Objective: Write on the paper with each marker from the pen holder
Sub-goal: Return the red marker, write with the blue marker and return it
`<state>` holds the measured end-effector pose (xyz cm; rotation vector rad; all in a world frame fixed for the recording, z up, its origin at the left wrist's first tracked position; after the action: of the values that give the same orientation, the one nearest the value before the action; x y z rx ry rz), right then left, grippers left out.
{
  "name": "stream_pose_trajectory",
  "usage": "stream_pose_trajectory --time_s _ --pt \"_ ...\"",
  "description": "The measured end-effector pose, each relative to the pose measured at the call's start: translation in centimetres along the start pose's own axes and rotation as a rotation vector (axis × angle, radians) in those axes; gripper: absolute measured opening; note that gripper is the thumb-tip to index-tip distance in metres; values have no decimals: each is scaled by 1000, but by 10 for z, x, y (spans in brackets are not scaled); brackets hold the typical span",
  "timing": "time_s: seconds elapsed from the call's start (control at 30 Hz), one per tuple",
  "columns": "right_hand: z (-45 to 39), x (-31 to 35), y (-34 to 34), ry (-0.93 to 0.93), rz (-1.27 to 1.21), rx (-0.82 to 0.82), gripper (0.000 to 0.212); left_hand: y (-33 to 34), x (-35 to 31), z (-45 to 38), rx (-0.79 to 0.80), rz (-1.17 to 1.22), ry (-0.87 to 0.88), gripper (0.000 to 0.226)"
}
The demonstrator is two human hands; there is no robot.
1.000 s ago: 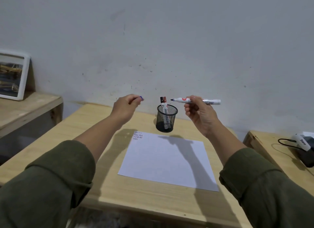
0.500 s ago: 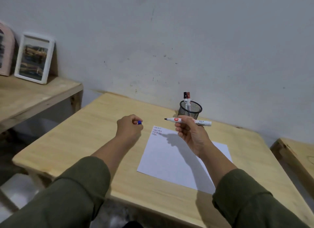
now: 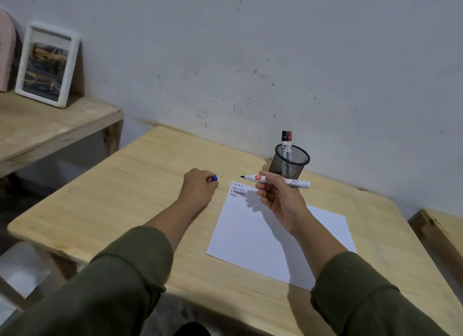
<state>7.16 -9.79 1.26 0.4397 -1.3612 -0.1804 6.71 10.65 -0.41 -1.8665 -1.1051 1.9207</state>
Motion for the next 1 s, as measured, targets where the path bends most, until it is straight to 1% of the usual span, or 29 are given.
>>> stream_pose_trajectory --time_s 0.03,0.07,0.13,0.17,0.2,0.27,0.37,0.43,0.5,0.53,0.6,0.77,1.0 --pt "0 -1 -1 3 -2 1 17 0 0 1 -5 -6 17 8" --pt "0 -3 -1 6 -5 0 16 -1 -1 2 -15 -11 38 11" --pt "1 -4 -4 5 -6 -9 15 -5 -3 10 -42 28 62 38" --pt "0 -5 -5 0 -1 -13 13 -8 -4 15 -59 59 80 47" --pt "0 -5 -6 -11 11 -19 11 -12 -7 20 -82 73 114 48" --pt "-2 -4 -9 -45 50 -47 6 -14 -13 31 -87 35 185 41" --pt "-5 -7 -15 -86 96 -105 10 -3 -15 39 2 -22 242 34" --pt "-7 -9 -18 -109 125 -138 10 8 -11 42 85 -24 254 36" --pt "-8 -10 -19 -137 172 -170 5 17 -4 41 138 -24 241 43" --pt "-9 -10 -20 -150 203 -184 2 19 -2 40 147 -50 237 45" --pt "-13 -13 -22 -162 270 -212 7 21 -2 39 158 -92 245 45" --pt "-19 -26 -33 -143 433 -269 8 23 -3 39 168 -103 254 44" --pt "-19 -25 -30 -173 504 -256 12 22 -4 40 168 -105 254 44"
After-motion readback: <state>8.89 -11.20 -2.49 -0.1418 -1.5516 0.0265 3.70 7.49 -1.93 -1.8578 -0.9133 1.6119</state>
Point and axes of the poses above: each hand's wrist, its own z-axis away from the middle knuckle, its own y-axis out of the palm, x = y × z, the point moved 10 cm from there along -z, towards the middle knuckle, and after that the axes turned 7 degrees about -z, right-handed, at the moved point
